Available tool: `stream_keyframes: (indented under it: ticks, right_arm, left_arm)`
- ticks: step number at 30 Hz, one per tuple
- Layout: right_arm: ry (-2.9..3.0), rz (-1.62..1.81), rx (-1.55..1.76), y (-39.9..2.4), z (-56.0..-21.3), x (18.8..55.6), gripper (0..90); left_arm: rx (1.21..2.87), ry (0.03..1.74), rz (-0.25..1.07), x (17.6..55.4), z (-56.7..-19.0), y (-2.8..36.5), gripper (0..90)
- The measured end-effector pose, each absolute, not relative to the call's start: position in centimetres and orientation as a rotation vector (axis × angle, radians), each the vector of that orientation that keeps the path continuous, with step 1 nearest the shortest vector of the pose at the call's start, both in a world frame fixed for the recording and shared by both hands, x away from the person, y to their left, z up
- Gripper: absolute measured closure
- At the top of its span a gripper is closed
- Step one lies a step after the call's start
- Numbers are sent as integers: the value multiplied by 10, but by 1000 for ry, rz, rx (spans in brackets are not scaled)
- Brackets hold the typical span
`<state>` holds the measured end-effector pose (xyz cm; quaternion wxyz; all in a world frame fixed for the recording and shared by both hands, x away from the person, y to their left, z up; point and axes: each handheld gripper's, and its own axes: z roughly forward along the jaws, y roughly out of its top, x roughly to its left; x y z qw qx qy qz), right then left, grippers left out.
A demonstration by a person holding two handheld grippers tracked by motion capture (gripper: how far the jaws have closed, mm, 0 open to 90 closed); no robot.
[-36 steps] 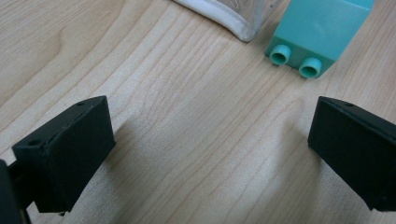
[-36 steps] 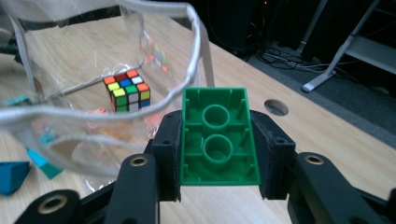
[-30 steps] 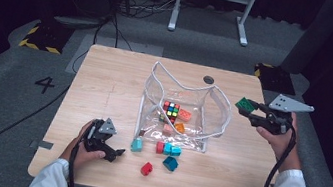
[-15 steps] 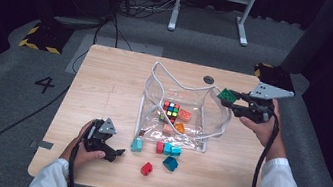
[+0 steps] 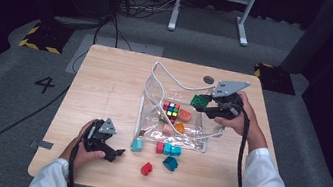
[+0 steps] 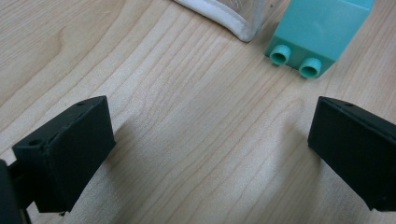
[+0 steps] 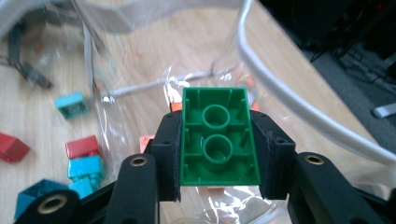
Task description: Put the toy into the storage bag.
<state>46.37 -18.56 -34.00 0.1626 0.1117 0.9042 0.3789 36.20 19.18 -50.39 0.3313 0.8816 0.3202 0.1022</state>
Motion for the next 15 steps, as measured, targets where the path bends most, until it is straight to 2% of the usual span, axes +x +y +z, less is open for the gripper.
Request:
stream_keyframes:
  ticks: [15]
  right_arm:
    - [2738,643,302,-163,-350,479,588]
  left_arm:
    - [2303,837,267,362,-504,192,4]
